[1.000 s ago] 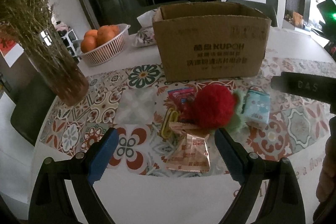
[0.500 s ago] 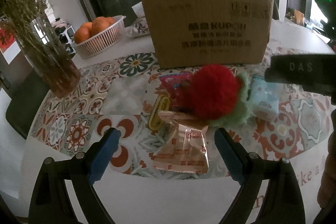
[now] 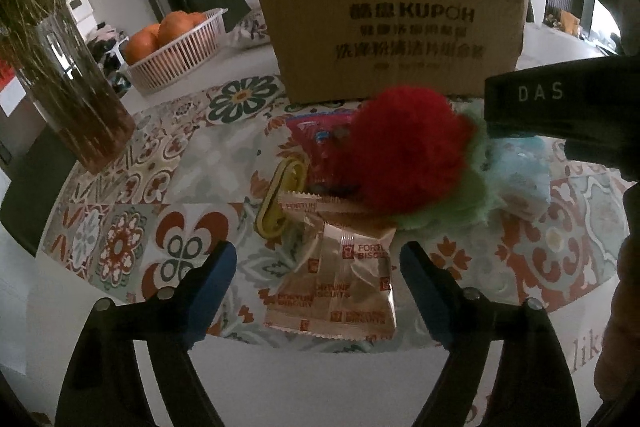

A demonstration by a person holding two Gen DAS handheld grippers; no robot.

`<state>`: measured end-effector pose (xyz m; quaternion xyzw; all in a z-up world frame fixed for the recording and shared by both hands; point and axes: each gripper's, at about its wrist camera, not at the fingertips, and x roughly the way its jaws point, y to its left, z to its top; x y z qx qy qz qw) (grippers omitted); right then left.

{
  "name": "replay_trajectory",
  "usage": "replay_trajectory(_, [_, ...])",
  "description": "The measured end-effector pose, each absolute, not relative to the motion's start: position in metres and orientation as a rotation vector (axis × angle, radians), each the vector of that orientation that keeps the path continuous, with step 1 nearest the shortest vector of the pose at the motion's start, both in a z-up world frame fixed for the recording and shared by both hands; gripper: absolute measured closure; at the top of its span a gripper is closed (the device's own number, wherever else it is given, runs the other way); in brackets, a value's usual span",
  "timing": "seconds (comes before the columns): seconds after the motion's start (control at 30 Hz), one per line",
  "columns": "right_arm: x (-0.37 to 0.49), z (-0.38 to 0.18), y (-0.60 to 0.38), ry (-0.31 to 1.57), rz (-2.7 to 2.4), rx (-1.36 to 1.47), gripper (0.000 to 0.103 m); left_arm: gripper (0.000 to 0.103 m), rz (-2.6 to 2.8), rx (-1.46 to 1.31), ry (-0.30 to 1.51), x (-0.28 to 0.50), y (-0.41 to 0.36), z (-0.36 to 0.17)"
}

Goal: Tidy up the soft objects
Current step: 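Reach the left tool to the biscuit packet while the right tool reaches the tissue pack, then close the left tool on the biscuit packet while the right tool grips the tissue pack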

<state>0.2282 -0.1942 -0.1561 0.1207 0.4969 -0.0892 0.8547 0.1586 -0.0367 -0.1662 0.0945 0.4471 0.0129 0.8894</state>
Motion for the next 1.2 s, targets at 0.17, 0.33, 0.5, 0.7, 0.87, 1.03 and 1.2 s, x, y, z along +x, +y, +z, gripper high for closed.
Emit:
replay_trajectory(0.17, [0.234,-0.163,-0.194,1.049,-0.202,0.244,0.024,0.023,0.012,0.195,0.934,0.161,-0.041,-0.171])
replay_trajectory(0.33, [0.239,-0.169,-0.193,1.060,-0.208,0.238,0.024,0.030,-0.006,0.203,0.941,0.163,-0.045,-0.177])
replay_trajectory(0.5, [0.242,-0.170,-0.191,1.061,-0.219,0.206,0.024,0.036,-0.011,0.198,0.948,0.166,-0.046,-0.181])
replay_trajectory(0.7, [0.244,-0.177,-0.195,1.093,-0.229,0.202,0.029,0.043,-0.023,0.220,0.929,0.166,-0.049,-0.181])
replay_trajectory(0.87, [0.242,-0.184,-0.196,1.117,-0.226,0.182,0.046,0.049,-0.034,0.211,0.926,0.163,-0.048,-0.181])
replay_trajectory(1.03, [0.233,-0.184,-0.199,1.120,-0.221,0.188,0.047,0.053,-0.037,0.178,0.935,0.163,-0.043,-0.179])
replay_trajectory(1.2, [0.223,-0.180,-0.208,1.119,-0.228,0.185,0.047,0.056,-0.048,0.111,0.958,0.163,-0.033,-0.176])
